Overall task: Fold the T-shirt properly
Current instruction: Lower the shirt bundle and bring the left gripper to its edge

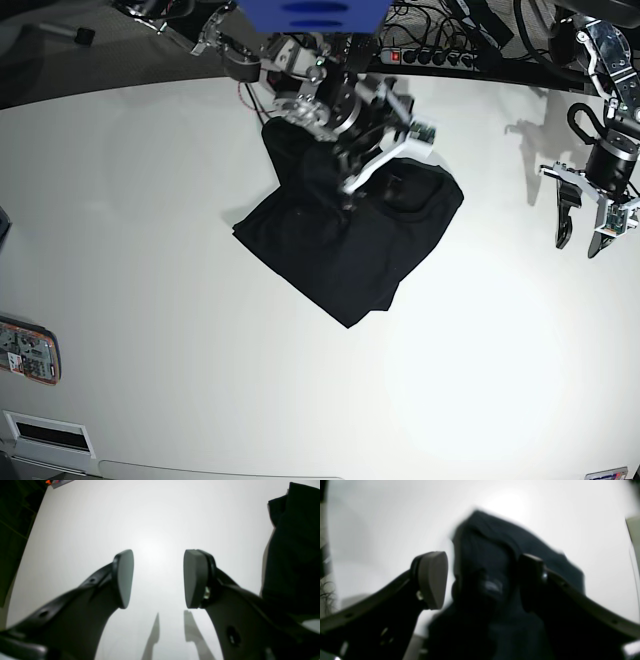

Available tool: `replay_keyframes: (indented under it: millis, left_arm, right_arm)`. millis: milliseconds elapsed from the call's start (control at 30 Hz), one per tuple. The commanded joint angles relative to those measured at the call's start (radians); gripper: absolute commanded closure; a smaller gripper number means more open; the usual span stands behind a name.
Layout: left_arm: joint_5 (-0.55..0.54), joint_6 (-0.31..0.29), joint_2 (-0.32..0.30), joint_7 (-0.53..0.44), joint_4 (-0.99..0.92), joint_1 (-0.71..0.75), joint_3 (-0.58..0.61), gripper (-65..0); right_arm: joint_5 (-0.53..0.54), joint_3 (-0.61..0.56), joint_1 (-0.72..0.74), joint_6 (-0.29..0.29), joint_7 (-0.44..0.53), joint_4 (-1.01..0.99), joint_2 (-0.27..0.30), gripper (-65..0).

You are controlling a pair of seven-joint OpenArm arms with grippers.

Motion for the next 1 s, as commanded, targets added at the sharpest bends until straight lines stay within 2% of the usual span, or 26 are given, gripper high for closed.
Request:
replay_keyframes:
  millis: [0,67,200,333,567,633,700,833,967]
  left_arm:
    - [-0.016,0.001,-0.013,-0.019,0.014,0.0,0.033,-31.2]
    - [-0.022,0.001,-0.009,-0.024,0.025,0.005,0.088,-31.0]
    - [-0.027,0.001,0.063,-0.019,0.069,-0.005,0.146,-31.0]
    - [-0.021,0.001,0.087,-0.013,0.16,-0.005,0.246,-30.9]
    - [-0.021,0.001,0.089,0.16,0.203,-0.057,0.392,-30.5]
    - [-0.021,0.001,0.095,0.174,0.203,-0.055,0.398,-27.1]
    - [-0.021,0.001,0.103,0.173,0.203,-0.054,0.39,-20.0]
    - [-0.021,0.001,0.099,0.173,0.203,-0.054,0.375,-0.9]
    - [-0.025,0.001,0.101,0.173,0.203,-0.054,0.359,0.0]
  right_arm:
    - [-0.004,0.028,0.017,-0.013,0.027,0.017,-0.013,-41.4]
    - [-0.004,0.09,0.017,-0.013,0.029,0.015,-0.015,-41.4]
    - [0.002,0.178,0.018,-0.013,0.03,0.014,-0.016,-41.3]
    - [0.002,0.241,0.078,-0.013,0.032,0.012,-0.018,-41.3]
    - [0.004,0.287,0.23,-0.013,0.032,-0.097,-0.019,-41.3]
    - [0.004,0.286,0.262,-0.01,0.03,-0.138,-0.019,-40.0]
    - [0.004,0.286,0.277,-0.008,0.032,-0.167,-0.019,-34.4]
    - [0.004,0.286,0.284,-0.008,0.032,-0.181,-0.022,-17.0]
    - [0.004,0.287,0.285,-0.008,0.024,-0.184,-0.065,-5.0]
